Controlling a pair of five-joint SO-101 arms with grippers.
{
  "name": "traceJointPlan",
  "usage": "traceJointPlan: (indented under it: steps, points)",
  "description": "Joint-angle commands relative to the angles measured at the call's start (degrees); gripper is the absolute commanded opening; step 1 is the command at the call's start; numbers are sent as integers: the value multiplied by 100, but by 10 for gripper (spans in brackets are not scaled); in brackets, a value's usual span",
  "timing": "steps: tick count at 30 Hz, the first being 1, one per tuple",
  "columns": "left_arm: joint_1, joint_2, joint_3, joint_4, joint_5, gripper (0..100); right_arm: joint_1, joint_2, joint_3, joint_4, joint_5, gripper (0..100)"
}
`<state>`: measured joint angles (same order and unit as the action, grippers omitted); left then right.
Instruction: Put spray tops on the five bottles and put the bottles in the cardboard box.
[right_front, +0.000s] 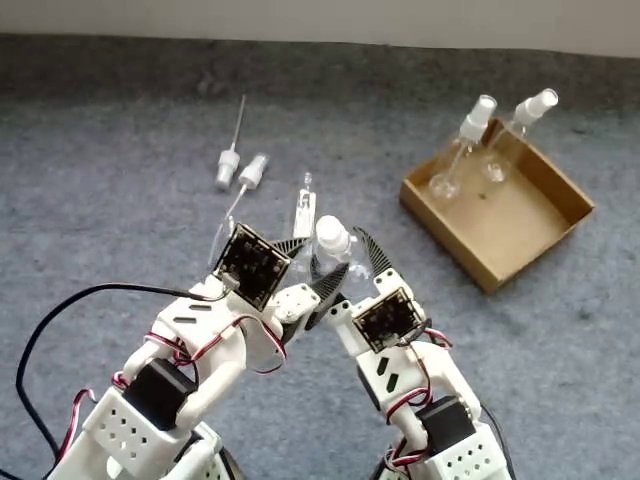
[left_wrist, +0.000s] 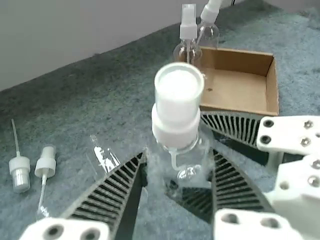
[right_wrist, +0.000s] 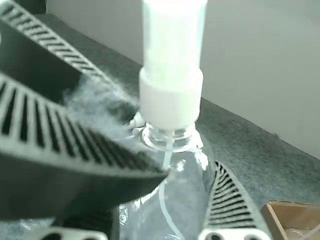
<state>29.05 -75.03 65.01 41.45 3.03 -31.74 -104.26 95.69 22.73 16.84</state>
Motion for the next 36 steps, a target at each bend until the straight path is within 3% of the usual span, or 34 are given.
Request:
traceJointPlan:
  steps: [1,7,12,16,17,29,36]
  points:
    - [-92,-75,-690,782,-88,144,-22,-101,567,-13,26,80]
    - [-92,-171,-1226,1196,-79,142,-22,-101,558,-13,18,80]
    - [-57,-1007,-1314,1213,-62,139,-22,-101,549,-13,18,80]
    - [-84,-1648,-884,1503,-62,31,-22,-101,549,-13,0,80]
    - [-84,-1789,-787,1530,-62,0,-13,-101,549,-13,-105,80]
    - [-31,-2949,875,1495,-62,27,655,-101,224,-40,-1916,80]
    - [936,-2949,1358,1459,-53,2,646,-101,224,-286,-2338,80]
